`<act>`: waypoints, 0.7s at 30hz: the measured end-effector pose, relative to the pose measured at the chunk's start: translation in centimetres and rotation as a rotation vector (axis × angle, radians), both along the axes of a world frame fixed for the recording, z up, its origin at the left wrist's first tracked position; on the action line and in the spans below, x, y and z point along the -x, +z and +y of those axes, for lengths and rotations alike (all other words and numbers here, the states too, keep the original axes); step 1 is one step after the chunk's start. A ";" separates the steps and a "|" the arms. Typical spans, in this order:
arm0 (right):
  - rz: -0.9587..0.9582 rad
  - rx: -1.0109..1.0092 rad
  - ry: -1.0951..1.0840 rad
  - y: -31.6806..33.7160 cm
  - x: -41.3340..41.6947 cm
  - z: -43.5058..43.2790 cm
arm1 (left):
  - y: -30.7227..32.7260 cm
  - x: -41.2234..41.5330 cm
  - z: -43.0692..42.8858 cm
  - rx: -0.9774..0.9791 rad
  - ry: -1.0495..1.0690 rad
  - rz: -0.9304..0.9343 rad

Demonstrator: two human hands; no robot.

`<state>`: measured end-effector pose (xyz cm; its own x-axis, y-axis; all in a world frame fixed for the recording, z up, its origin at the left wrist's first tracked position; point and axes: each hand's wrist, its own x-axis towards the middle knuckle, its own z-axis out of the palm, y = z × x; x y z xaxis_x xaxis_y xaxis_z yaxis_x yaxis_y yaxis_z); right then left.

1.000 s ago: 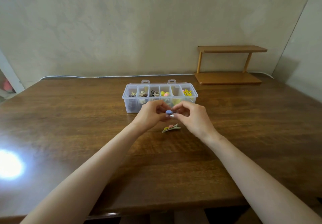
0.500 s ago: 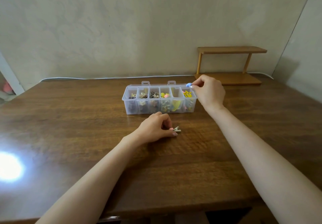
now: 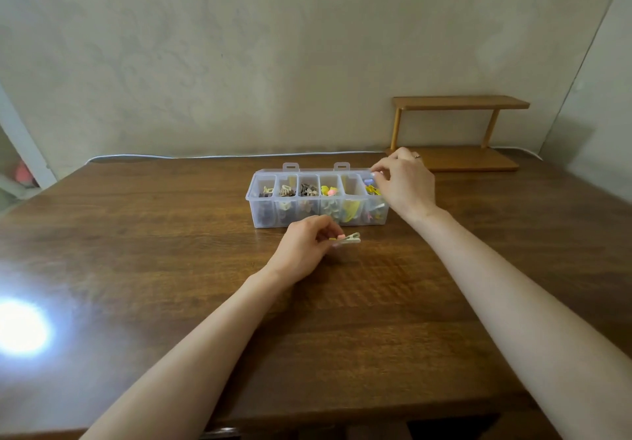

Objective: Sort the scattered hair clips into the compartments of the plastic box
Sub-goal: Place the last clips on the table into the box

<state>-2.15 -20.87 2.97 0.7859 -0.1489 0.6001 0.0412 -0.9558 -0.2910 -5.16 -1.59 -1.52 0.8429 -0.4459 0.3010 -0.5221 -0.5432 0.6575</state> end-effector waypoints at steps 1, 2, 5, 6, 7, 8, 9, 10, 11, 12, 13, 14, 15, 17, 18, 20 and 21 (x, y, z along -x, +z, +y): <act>-0.056 -0.060 0.050 0.1 0.7 0.1 | 0.0 0.0 0.0 0.029 0.009 -0.010; -0.092 -0.121 0.133 0.2 1.5 0.4 | 0.1 0.0 0.0 0.064 0.024 -0.020; 0.053 -0.244 0.444 0.3 3.7 1.6 | 0.2 0.0 -0.1 0.195 0.083 -0.040; 0.138 -0.260 0.498 0.1 4.3 1.9 | 0.3 -0.1 -0.1 0.233 0.103 -0.049; 0.204 -0.276 0.530 -0.1 4.6 2.2 | 0.3 -0.1 0.0 0.267 0.121 -0.057; 0.243 -0.299 0.550 -0.4 4.9 2.4 | 0.3 -0.2 0.1 0.296 0.138 -0.063; 0.256 -0.329 0.558 -0.7 5.0 2.6 | 0.4 -0.2 0.1 0.319 0.150 -0.066; 0.245 -0.357 0.555 -0.9 5.0 2.7 | 0.4 -0.3 0.2 0.334 0.157 -0.071; 0.224 -0.378 0.546 -1.0 5.1 2.8 | 0.4 -0.3 0.2 0.345 0.159 -0.075; 0.201 -0.395 0.535 -1.1 5.1 2.9 | 0.3 -0.3 0.2 0.352 0.160 -0.078; 0.182 -0.416 0.525 -1.1 5.0 3.0 | 0.3 -0.3 0.2 0.359 0.161 -0.078; 0.163 -0.439 0.514 -1.1 5.0 3.1 | 0.3 -0.3 0.2 0.369 0.165 -0.075; 0.142 -0.464 0.502 -1.0 4.8 3.1 | 0.3 -0.3 0.1 0.385 0.171 -0.070; 0.070 -0.495 0.476 -0.7 4.6 3.0 | 0.4 -0.3 0.1 0.415 0.199 -0.064; 0.025 -0.489 0.450 -0.5 4.4 3.0 | 0.5 -0.4 0.2 0.417 0.227 -0.069; -0.041 -0.499 0.397 0.1 3.8 2.9 | 0.5 -0.5 0.4 0.402 0.294 -0.090; -0.057 -0.523 0.379 0.3 3.2 2.9 | 0.4 -0.7 0.5 0.392 0.319 -0.099</act>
<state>-5.32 -17.97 3.23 0.8107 -0.1511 0.5656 0.3769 -0.6046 -0.7017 -4.51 -1.10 -1.07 0.8777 -0.0088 0.4792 -0.4406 -0.4083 0.7995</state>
